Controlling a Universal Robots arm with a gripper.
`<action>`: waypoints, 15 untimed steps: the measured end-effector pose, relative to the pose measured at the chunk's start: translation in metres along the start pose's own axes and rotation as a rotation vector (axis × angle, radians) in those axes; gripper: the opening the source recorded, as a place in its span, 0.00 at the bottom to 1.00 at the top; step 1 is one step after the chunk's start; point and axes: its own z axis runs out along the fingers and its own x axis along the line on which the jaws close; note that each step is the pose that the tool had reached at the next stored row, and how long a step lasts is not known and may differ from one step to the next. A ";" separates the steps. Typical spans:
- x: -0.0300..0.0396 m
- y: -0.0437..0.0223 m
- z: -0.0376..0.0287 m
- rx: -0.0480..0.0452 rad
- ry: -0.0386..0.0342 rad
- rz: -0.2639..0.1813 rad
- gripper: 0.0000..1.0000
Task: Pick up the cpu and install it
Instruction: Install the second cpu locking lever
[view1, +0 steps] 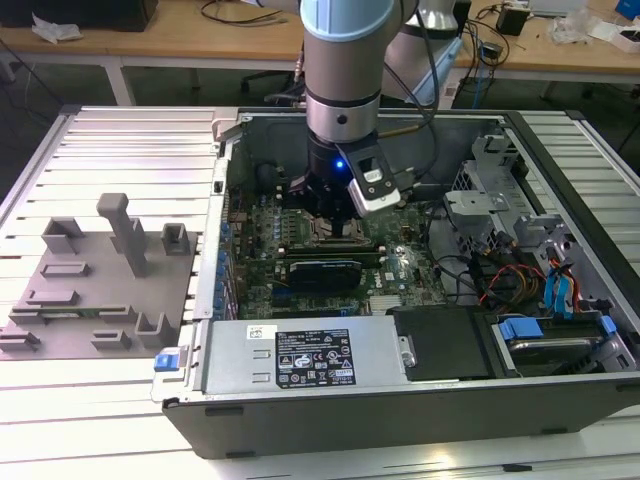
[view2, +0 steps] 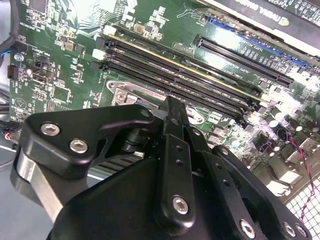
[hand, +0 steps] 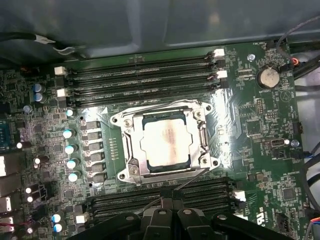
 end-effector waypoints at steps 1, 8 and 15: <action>0.0000 0.0000 0.0000 0.0000 0.0000 0.000 0.11; 0.0046 -0.0007 0.0044 -0.0025 0.0001 0.000 0.11; 0.0117 -0.0019 0.0104 -0.0026 0.0002 0.000 0.11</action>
